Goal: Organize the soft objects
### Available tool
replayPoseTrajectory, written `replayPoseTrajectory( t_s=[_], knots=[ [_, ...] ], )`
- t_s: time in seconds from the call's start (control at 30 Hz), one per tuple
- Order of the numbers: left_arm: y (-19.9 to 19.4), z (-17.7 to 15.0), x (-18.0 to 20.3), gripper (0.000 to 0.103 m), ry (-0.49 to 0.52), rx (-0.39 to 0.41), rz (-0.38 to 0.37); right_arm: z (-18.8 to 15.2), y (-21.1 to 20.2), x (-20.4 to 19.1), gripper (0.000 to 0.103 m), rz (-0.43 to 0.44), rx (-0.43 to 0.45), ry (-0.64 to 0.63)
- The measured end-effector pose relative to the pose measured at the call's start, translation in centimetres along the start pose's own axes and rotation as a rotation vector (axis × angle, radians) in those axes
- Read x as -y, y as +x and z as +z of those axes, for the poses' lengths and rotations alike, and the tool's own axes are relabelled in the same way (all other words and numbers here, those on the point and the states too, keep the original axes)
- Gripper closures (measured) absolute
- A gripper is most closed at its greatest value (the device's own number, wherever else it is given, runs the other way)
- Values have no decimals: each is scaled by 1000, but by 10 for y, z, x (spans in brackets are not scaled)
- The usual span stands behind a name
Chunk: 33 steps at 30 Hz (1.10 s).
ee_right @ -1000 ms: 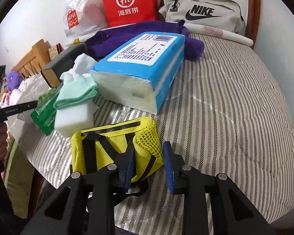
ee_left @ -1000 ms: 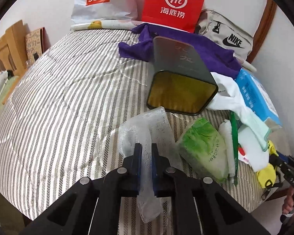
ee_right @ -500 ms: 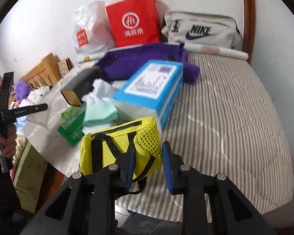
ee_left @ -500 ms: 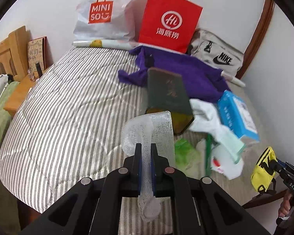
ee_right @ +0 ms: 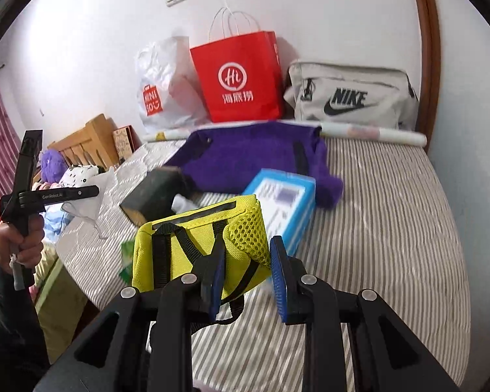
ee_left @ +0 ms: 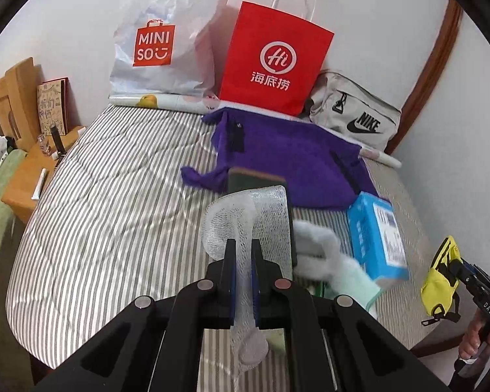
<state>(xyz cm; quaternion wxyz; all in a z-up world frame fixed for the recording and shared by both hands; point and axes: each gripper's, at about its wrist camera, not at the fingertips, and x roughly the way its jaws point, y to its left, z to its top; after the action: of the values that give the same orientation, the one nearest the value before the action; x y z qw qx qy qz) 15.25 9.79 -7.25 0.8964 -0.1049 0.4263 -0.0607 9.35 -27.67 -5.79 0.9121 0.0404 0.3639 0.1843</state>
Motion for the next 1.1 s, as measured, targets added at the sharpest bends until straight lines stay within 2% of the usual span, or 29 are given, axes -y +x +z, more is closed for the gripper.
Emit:
replayPoseTrajectory(
  t_s=[0.57,1.1],
  knots=[
    [38,61,13,95,-8,-18,-41,84,68,36,77,-19,23,52],
    [115,124,23,95,-19,-83,-69,128,158,48,77,-46,-19,27]
  ],
)
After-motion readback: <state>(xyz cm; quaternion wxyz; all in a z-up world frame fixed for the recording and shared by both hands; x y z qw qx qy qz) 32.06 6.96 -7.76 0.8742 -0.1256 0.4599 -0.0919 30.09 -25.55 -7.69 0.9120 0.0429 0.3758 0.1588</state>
